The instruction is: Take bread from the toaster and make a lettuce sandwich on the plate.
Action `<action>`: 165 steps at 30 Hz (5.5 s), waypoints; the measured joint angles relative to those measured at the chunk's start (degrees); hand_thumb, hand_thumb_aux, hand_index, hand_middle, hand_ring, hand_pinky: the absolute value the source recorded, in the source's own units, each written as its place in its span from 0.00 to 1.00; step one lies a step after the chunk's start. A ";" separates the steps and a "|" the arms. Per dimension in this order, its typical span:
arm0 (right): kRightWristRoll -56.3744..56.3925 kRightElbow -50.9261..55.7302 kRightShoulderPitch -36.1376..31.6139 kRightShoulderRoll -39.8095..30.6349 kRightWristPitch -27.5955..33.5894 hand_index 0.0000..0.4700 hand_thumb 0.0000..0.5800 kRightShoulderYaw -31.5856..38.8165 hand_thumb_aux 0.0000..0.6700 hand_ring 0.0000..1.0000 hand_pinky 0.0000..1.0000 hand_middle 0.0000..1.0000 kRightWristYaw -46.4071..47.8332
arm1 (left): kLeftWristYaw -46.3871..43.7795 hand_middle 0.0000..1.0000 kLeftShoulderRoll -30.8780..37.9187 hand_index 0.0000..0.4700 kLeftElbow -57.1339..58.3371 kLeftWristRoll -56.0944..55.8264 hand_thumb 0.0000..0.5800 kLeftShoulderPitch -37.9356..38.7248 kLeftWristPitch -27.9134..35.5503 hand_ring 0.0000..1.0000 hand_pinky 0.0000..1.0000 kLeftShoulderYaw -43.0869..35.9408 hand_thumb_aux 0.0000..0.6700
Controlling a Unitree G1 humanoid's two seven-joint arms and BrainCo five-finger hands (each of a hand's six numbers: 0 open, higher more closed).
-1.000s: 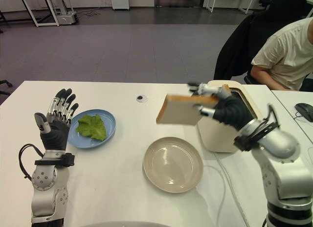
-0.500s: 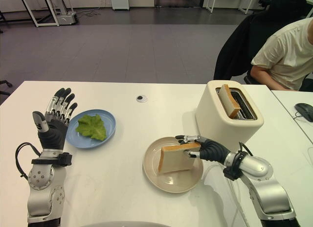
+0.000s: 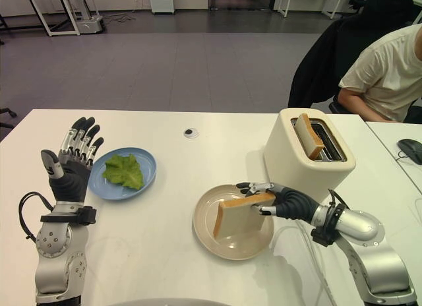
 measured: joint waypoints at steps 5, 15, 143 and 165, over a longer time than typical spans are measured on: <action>-3.76 2.27 0.49 0.51 -1.58 0.00 0.00 2.63 0.00 0.00 0.00 0.00 -1.34 | 0.16 0.00 -0.16 0.00 -0.53 0.02 0.00 0.37 0.27 0.00 0.00 -0.03 0.00; -4.87 0.80 -5.58 3.42 -2.03 0.00 0.00 3.35 0.00 0.00 0.00 0.00 -5.04 | 0.11 0.00 -0.71 0.00 -0.81 0.01 0.00 1.46 0.46 0.00 0.00 -0.51 0.00; -39.16 15.05 -25.90 4.69 -19.82 1.00 1.00 -9.12 1.00 0.00 0.00 0.00 -43.96 | -13.75 0.00 13.11 0.00 0.32 28.54 0.00 -11.43 18.55 0.00 0.00 -21.60 0.00; -1.25 -4.82 -8.70 -1.78 2.82 1.00 1.00 -6.57 1.00 0.00 0.00 0.00 -1.50 | -13.53 0.00 13.50 0.00 -2.85 30.39 0.00 -12.43 17.95 0.00 0.00 -21.97 0.00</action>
